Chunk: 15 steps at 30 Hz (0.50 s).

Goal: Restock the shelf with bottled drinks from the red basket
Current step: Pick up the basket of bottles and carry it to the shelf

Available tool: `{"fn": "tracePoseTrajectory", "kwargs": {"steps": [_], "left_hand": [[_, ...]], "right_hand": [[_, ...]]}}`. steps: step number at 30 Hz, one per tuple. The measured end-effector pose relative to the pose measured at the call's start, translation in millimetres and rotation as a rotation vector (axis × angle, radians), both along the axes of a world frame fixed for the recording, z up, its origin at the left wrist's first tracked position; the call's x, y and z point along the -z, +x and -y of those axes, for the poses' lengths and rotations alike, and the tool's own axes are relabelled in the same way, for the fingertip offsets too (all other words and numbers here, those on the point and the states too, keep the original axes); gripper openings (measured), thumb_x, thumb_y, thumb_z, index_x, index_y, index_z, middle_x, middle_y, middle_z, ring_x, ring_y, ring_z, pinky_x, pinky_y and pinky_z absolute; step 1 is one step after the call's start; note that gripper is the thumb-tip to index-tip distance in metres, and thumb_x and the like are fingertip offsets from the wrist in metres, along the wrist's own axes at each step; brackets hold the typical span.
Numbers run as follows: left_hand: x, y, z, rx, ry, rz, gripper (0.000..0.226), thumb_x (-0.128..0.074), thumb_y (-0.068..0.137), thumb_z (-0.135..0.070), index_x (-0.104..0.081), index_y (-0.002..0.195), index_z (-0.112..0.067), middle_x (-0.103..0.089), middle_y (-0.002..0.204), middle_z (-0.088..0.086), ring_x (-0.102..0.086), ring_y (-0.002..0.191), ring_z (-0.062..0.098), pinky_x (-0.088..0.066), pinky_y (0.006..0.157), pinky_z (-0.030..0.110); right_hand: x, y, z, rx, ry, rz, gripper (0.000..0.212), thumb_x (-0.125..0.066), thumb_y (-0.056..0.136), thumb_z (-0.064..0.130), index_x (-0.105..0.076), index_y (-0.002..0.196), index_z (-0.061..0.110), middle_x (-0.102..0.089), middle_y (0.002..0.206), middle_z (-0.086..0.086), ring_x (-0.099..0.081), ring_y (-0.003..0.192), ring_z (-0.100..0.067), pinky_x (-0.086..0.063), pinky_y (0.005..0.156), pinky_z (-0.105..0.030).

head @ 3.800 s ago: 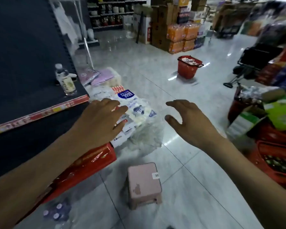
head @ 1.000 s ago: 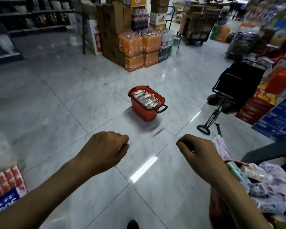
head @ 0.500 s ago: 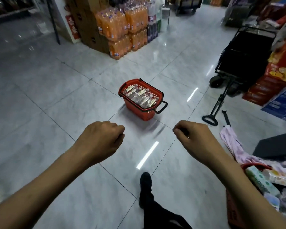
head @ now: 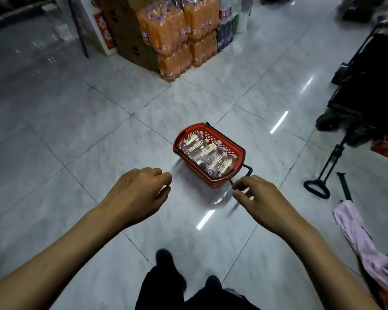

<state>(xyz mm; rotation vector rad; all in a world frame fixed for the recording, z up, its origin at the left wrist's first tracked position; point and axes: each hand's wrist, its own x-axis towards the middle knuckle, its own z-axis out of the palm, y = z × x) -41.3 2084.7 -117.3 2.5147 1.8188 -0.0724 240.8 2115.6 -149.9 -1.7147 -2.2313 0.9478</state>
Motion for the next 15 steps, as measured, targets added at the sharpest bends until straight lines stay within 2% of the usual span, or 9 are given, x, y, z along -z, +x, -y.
{"fn": "tracePoseTrajectory", "kwargs": {"steps": [5,10,15], "left_hand": [[25.0,-52.9,-106.8,0.029,-0.073,0.042,0.018,-0.045,0.094,-0.038,-0.058,0.099,-0.028,-0.063,0.087,-0.008,-0.062,0.081,0.017,-0.051,0.067,0.033],[42.5,-115.7,-225.4,0.092,-0.159,0.042,0.017,-0.043,0.095,-0.039,-0.057,0.098,-0.029,-0.062,0.091,-0.009,-0.061,0.083,0.015,-0.051,0.069,0.032],[65.5,-152.5,-344.8,0.302,-0.295,-0.101,0.016,-0.041,0.096,-0.036,-0.055,0.094,-0.027,-0.058,0.088,-0.009,-0.058,0.077,0.015,-0.050,0.066,0.029]], "right_hand": [[19.2,-38.3,-87.6,0.064,-0.059,-0.005,0.016,-0.054,0.097,0.036,-0.066,0.103,0.027,-0.059,0.098,0.011,-0.057,0.086,-0.002,-0.045,0.073,-0.019],[31.7,-74.4,-166.3,0.273,-0.144,-0.101,0.013,-0.056,0.097,0.033,-0.067,0.103,0.028,-0.064,0.101,0.012,-0.062,0.087,-0.003,-0.045,0.071,-0.016],[53.4,-90.8,-236.9,0.412,-0.217,-0.134,0.009,-0.056,0.097,0.033,-0.064,0.100,0.032,-0.064,0.100,0.016,-0.061,0.086,0.001,-0.042,0.069,-0.012]]}}
